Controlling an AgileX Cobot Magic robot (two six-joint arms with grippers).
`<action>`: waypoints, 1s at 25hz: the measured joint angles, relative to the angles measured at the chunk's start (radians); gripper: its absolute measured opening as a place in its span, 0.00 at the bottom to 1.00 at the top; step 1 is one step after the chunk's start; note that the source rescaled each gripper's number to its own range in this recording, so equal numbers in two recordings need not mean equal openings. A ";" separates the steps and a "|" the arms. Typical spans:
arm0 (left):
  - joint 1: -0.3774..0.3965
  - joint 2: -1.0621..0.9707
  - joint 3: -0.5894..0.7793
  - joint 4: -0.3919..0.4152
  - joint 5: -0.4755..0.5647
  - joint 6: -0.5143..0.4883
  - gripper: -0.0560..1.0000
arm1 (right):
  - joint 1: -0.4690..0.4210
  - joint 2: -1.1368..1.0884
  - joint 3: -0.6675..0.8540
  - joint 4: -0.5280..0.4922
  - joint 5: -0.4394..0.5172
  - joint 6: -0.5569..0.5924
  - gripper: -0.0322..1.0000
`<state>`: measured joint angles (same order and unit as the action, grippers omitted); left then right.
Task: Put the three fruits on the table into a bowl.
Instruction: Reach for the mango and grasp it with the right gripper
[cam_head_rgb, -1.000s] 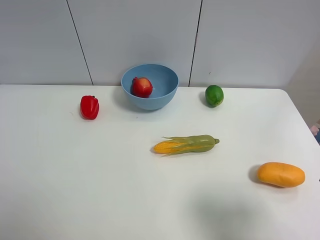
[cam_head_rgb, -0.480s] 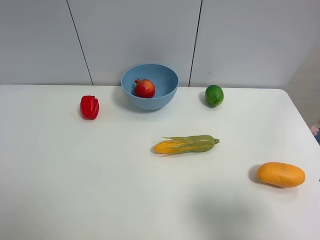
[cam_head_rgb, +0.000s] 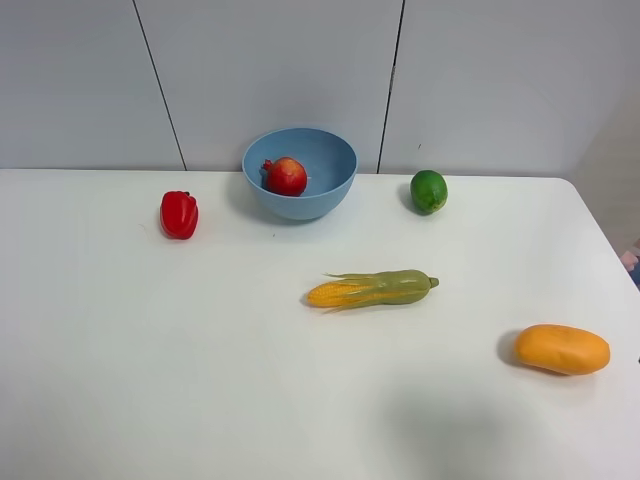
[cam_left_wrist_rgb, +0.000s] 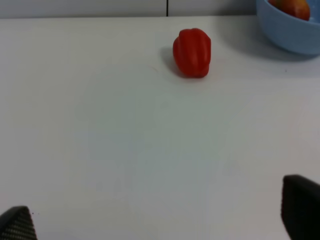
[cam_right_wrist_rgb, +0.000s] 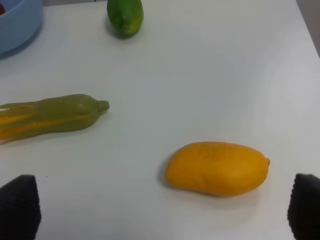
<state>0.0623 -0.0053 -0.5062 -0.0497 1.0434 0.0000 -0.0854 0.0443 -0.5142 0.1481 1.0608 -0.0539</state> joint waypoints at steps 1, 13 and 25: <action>0.000 0.000 0.000 0.000 0.000 0.000 0.97 | 0.000 0.000 0.000 0.000 0.000 0.000 1.00; 0.003 0.000 0.000 0.002 0.001 0.000 0.97 | 0.000 0.000 0.000 0.000 0.000 0.000 1.00; 0.003 0.000 0.000 0.005 0.001 0.007 0.97 | 0.000 0.000 0.000 0.000 0.000 0.000 1.00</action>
<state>0.0652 -0.0053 -0.5062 -0.0447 1.0441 0.0073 -0.0854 0.0443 -0.5142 0.1481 1.0608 -0.0539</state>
